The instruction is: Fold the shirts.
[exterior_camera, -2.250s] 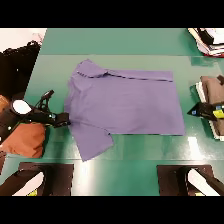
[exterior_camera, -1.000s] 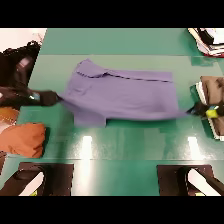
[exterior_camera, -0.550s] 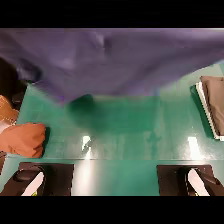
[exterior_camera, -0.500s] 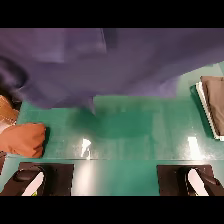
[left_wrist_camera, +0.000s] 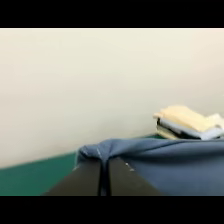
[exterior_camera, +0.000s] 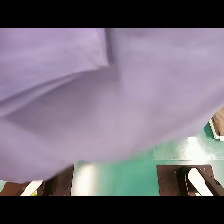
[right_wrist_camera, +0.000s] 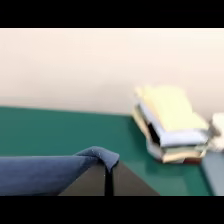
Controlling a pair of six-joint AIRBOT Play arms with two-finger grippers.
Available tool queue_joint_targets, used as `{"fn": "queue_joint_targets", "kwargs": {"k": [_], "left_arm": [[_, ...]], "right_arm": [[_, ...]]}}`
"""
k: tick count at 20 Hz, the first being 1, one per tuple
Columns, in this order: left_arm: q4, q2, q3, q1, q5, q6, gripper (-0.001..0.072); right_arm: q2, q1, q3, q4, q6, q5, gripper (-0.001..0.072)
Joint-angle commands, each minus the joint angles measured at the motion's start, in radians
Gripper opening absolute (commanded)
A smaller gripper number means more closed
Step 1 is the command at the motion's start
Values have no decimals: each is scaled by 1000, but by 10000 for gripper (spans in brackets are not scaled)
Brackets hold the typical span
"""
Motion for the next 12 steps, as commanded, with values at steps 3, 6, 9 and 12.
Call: {"fn": "queue_joint_targets", "kwargs": {"k": [3, 6, 9, 12], "left_arm": [[-16, -156, -347, 0, -164, -14, 25], [-16, -315, -509, 0, -135, 19, 25], [-16, -526, -557, 0, -68, 106, 25], [-13, -711, -557, 1, 158, 150, 25]], "right_arm": [[-201, 90, -185, -29, 18, 161, 15], [-364, 219, -338, -162, 19, 171, 16], [-548, 294, -410, -193, 20, 117, 15], [-718, 328, -364, -191, 21, -3, 15]]}}
